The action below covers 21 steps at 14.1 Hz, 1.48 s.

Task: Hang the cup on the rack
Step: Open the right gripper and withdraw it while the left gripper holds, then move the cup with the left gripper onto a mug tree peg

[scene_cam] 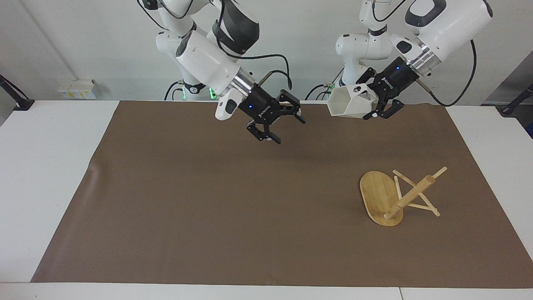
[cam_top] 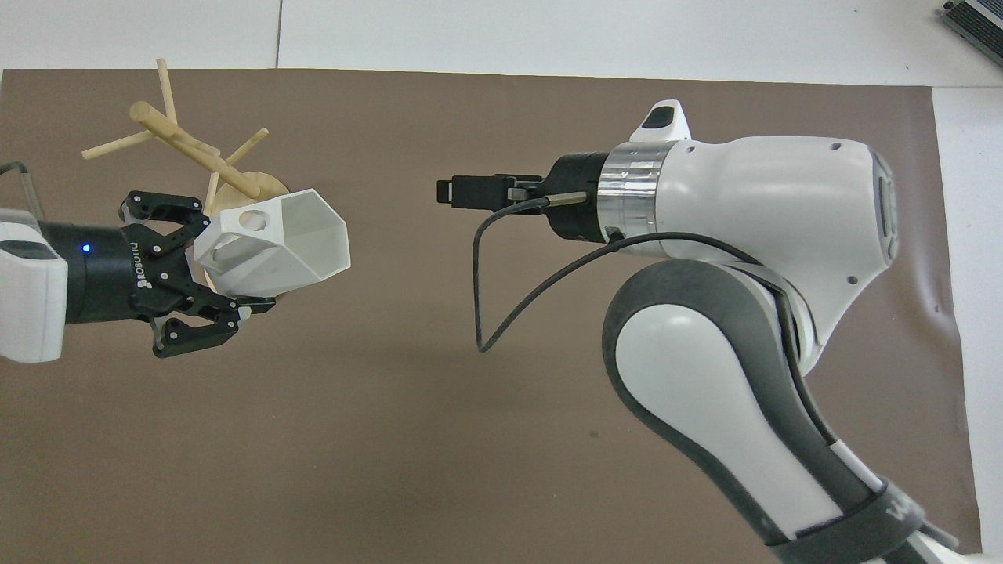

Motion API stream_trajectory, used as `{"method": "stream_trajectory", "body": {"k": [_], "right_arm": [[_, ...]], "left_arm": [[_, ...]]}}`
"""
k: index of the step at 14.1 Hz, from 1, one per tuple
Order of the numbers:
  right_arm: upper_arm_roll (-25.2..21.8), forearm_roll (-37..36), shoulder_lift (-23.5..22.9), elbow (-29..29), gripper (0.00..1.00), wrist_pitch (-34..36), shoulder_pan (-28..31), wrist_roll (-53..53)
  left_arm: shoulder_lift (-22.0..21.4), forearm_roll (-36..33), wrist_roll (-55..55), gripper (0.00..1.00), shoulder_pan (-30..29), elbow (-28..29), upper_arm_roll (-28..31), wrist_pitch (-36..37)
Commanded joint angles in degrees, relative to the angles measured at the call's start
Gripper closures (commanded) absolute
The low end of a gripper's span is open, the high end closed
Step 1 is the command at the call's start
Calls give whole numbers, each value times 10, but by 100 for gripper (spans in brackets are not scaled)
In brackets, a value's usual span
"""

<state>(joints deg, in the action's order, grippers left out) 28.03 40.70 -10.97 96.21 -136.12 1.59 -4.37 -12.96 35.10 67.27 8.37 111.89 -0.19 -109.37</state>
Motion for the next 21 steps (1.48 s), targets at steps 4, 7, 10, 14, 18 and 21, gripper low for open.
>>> {"method": "stream_trajectory", "body": {"k": [4,7,10,14,18,21], "right_arm": [[-91,-73,26,32,0,46,6,-67],[-137,-154,37,37,0,95,6,-68],[-178,-288,43,37,0,131,7,-69],[-233,-366,54,37,0,211,8,-67],[-288,-392,75,33,0,282,9,-62],[-308,-392,111,19,0,369,8,-59]], "left_arm": [[-23,-98,-122,100,1,38,-8,-69],[-33,-115,-203,100,3,93,-32,-163],[-37,-136,-316,100,2,113,-41,-187],[-12,-146,-348,100,2,153,-42,-301],[33,-146,-374,100,4,162,-43,-384],[69,-145,-384,100,20,167,-44,-449]]}}
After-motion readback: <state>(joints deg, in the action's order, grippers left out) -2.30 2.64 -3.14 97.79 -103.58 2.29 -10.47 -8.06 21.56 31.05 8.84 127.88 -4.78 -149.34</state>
